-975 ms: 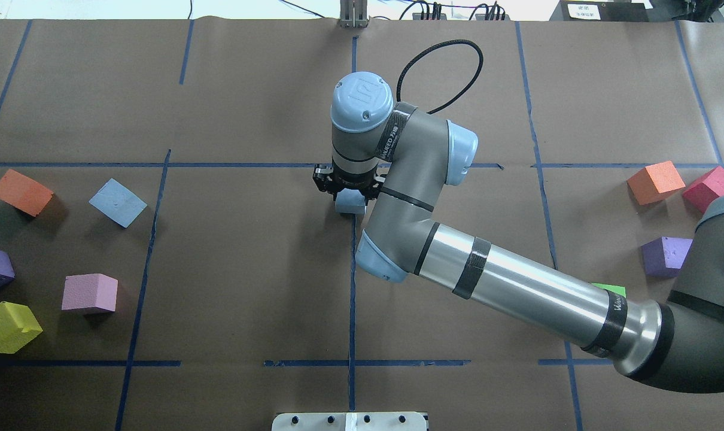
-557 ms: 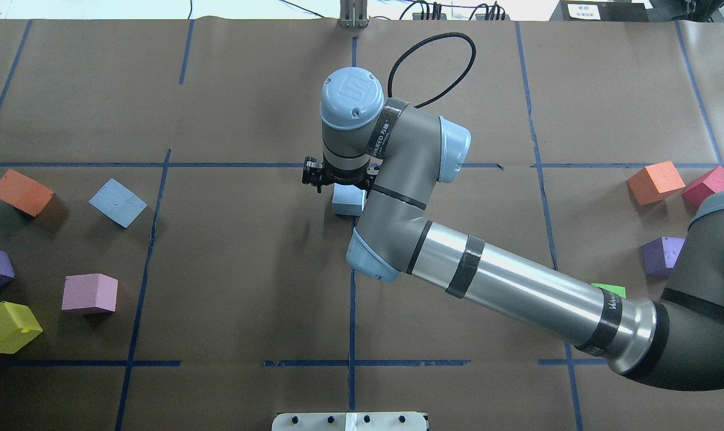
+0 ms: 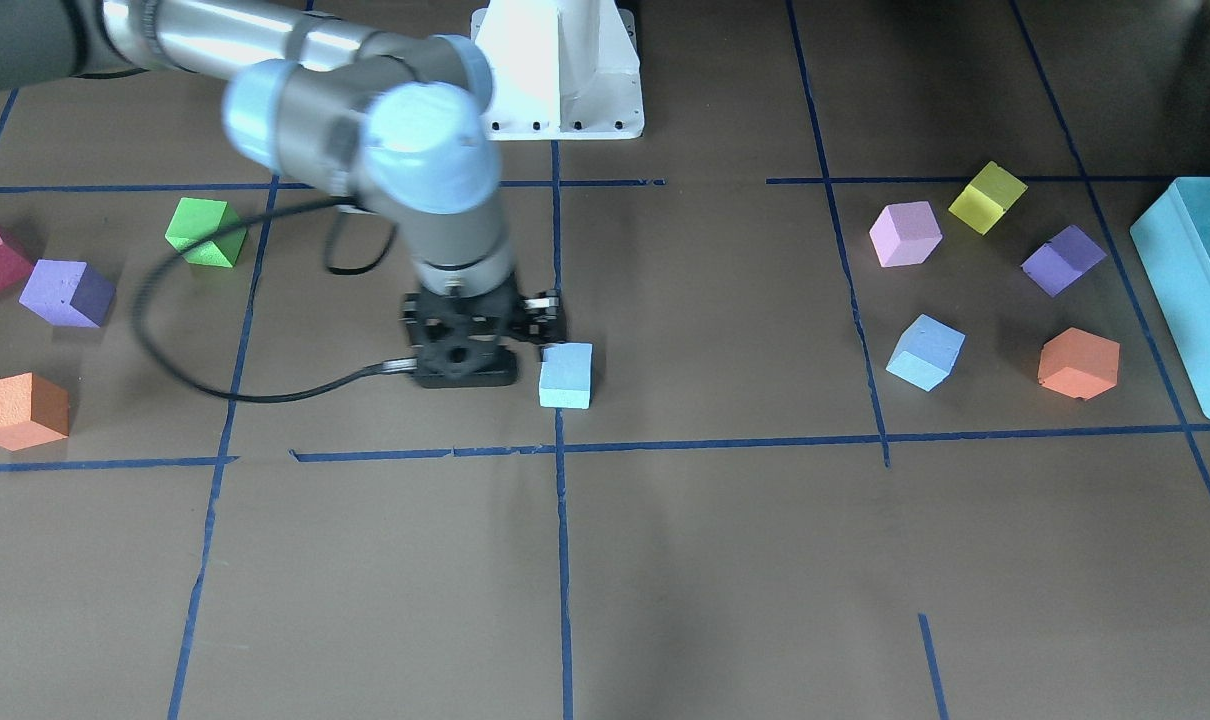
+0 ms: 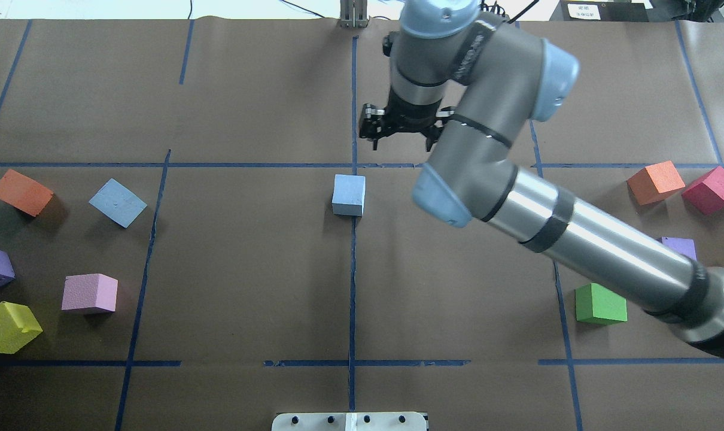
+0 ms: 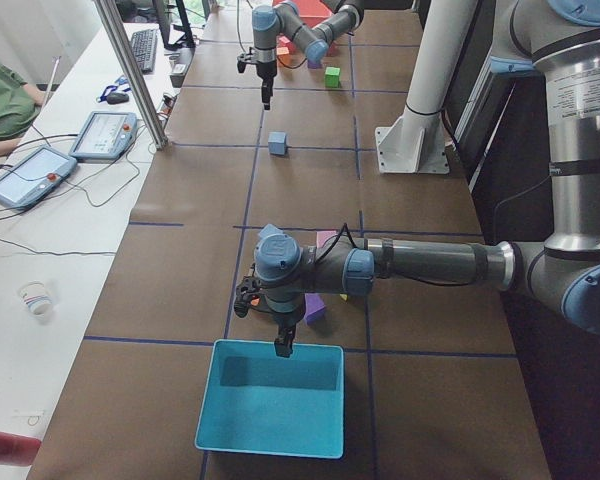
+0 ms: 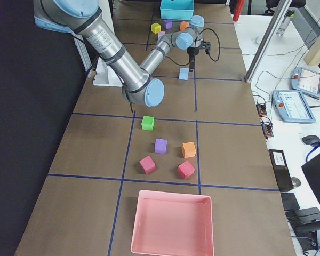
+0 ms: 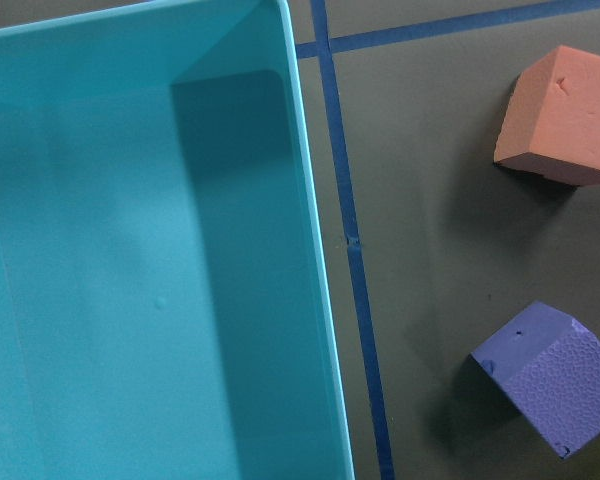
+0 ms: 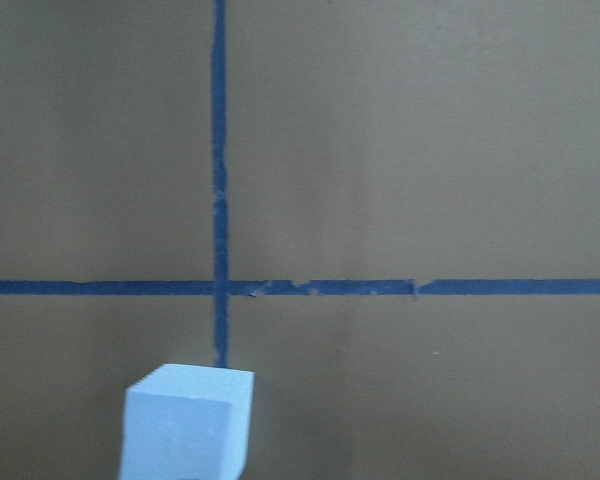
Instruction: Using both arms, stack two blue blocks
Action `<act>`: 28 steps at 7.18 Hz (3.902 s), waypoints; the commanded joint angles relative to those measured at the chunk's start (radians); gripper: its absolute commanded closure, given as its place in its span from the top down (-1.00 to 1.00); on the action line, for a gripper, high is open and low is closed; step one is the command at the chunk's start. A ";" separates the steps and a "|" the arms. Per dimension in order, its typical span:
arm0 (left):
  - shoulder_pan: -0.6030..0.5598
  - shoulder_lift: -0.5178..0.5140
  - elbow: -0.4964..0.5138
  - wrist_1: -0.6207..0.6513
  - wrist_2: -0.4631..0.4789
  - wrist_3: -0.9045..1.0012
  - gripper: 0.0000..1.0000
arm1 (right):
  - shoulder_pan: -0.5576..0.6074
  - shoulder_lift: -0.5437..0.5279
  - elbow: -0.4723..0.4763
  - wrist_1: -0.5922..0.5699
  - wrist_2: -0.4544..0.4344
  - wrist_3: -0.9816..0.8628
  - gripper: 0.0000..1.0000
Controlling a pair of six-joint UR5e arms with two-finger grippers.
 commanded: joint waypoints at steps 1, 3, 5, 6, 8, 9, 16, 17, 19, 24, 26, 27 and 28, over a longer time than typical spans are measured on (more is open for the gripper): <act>0.002 -0.020 -0.001 -0.009 -0.009 -0.007 0.99 | 0.201 -0.269 0.189 -0.019 0.114 -0.364 0.98; 0.002 -0.074 0.000 -0.018 -0.010 -0.004 1.00 | 0.409 -0.541 0.242 -0.010 0.206 -0.839 0.98; 0.002 -0.126 0.000 -0.069 -0.019 -0.004 1.00 | 0.600 -0.753 0.246 -0.009 0.237 -1.226 0.98; 0.005 -0.146 0.004 -0.070 -0.080 -0.004 0.99 | 0.687 -0.865 0.255 -0.009 0.248 -1.377 0.99; 0.008 -0.154 -0.003 -0.078 -0.110 0.001 1.00 | 0.839 -0.987 0.254 -0.009 0.242 -1.424 0.99; 0.058 -0.153 -0.012 -0.143 -0.121 -0.014 1.00 | 0.848 -0.992 0.257 -0.009 0.244 -1.412 0.99; 0.646 -0.275 0.069 -0.558 0.209 -0.589 1.00 | 0.837 -0.984 0.249 -0.009 0.247 -1.341 0.99; 0.649 -0.296 0.103 -0.560 0.208 -0.591 1.00 | 0.837 -0.984 0.249 -0.009 0.247 -1.341 0.99; 0.652 -0.301 0.119 -0.560 0.208 -0.590 1.00 | 0.837 -0.984 0.249 -0.009 0.247 -1.341 0.99; 0.670 -0.340 0.191 -0.561 0.203 -0.594 0.04 | 0.837 -0.984 0.249 -0.009 0.247 -1.343 0.99; 0.670 -0.346 0.166 -0.558 0.203 -0.596 -0.17 | 0.837 -0.984 0.249 -0.009 0.247 -1.341 0.99; 0.667 -0.378 0.148 -0.537 0.203 -0.597 -0.17 | 0.837 -0.984 0.249 -0.009 0.248 -1.341 0.99; 0.663 -0.414 0.133 -0.486 0.203 -0.603 -0.15 | 0.837 -0.984 0.249 -0.009 0.248 -1.340 0.99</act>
